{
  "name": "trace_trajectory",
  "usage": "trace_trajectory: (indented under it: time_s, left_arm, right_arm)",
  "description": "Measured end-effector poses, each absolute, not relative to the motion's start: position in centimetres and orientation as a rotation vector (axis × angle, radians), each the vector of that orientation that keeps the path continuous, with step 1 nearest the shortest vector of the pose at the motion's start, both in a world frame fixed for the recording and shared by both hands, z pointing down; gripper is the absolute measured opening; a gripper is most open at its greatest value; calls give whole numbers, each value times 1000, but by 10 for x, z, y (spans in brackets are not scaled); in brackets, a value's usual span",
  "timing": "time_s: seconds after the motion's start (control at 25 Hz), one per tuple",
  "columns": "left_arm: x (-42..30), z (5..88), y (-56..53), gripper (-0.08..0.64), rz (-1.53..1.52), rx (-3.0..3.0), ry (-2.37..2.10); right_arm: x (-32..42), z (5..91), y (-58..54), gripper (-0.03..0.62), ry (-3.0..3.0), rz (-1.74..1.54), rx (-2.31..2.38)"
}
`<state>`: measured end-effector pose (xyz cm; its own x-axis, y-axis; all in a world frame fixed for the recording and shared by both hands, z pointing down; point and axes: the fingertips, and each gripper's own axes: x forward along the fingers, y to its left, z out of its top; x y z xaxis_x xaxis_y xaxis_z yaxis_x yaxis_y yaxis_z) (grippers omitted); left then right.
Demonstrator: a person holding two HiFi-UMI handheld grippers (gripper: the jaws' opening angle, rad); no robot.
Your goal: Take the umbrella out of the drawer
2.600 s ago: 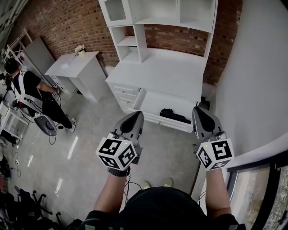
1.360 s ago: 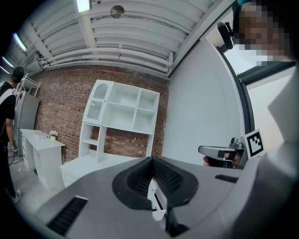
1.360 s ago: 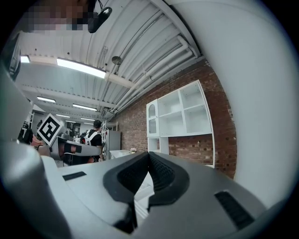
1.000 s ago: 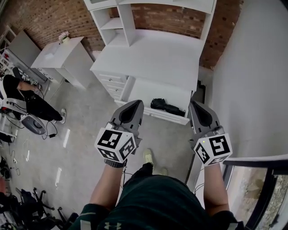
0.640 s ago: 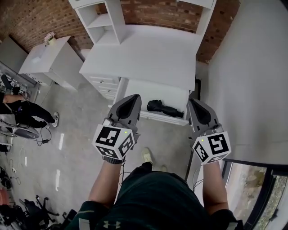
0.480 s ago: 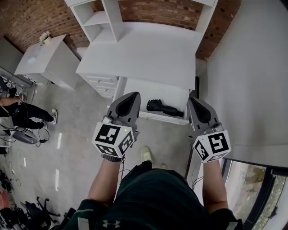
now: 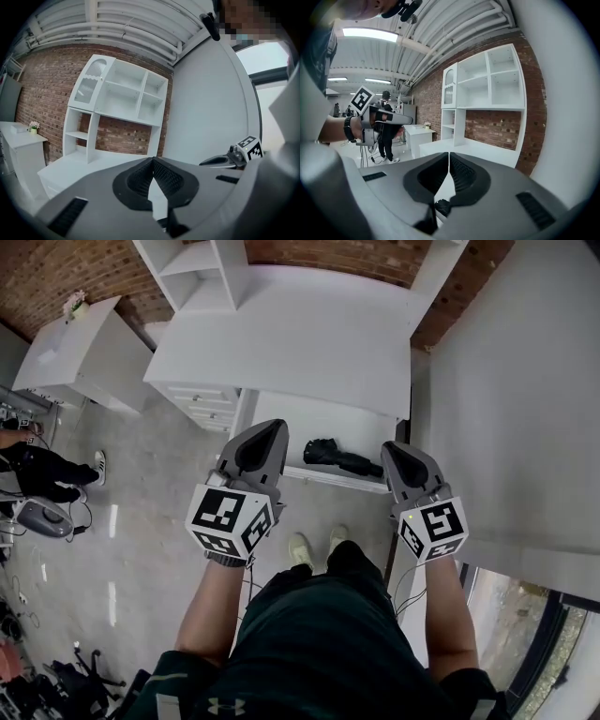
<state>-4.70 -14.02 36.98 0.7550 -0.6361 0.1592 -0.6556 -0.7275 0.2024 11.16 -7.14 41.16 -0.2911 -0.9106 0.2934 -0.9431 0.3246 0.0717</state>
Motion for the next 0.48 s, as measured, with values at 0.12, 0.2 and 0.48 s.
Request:
trace_trajectory:
  time_s: [0.12,0.2,0.48]
  left_arm:
    - [-42,381,-152,6,125,2703,-1025]
    - [-37,389,-159,6,136,2701,-1037]
    - [-20,417,-194,6,167,2711,-1089]
  right_arm:
    - [117,434,-85,5,-2310,188,1611]
    - [120,452,-95,5,-2310,214,1561]
    - [129,511,-131,5,-2326,282,1353]
